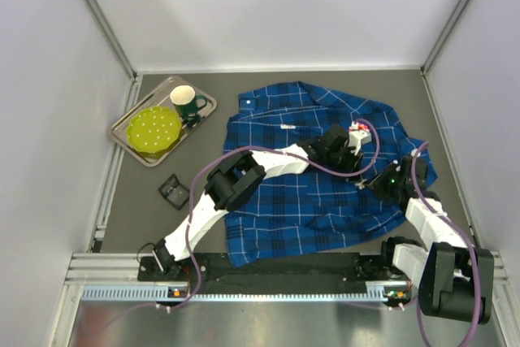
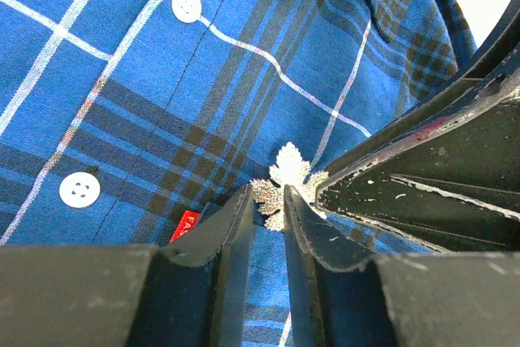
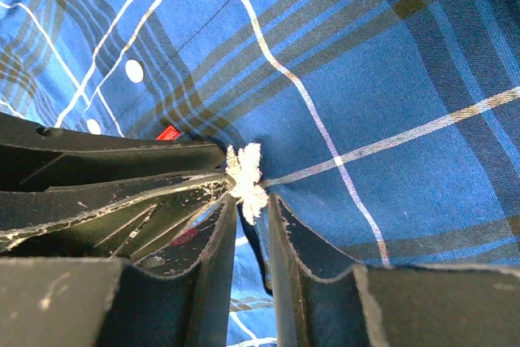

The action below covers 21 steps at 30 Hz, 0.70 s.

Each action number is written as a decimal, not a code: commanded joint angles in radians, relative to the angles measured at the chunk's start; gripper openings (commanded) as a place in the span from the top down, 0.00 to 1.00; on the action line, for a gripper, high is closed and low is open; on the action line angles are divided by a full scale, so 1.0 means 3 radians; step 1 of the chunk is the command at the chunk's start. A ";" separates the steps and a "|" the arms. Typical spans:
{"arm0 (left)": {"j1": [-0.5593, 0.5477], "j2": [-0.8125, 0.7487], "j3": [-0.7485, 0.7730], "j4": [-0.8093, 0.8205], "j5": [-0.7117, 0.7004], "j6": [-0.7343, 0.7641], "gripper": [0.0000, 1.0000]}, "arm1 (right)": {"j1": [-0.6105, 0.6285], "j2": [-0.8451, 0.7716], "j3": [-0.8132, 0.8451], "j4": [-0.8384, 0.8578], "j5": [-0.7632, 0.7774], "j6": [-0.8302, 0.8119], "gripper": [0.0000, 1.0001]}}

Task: Remove the brooch from the garment
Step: Pick up the brooch from the flattened clothing.

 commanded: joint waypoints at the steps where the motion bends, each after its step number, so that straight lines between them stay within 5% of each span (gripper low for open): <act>1: 0.0027 -0.0090 0.0058 -0.0130 -0.0065 0.0101 0.72 | -0.0038 -0.0038 0.0059 0.0191 -0.0070 0.0112 0.77; 21: 0.0032 -0.0494 -0.0131 -0.0197 -0.0265 0.0310 0.55 | -0.0038 -0.0084 -0.0043 0.0309 -0.0116 0.0449 0.77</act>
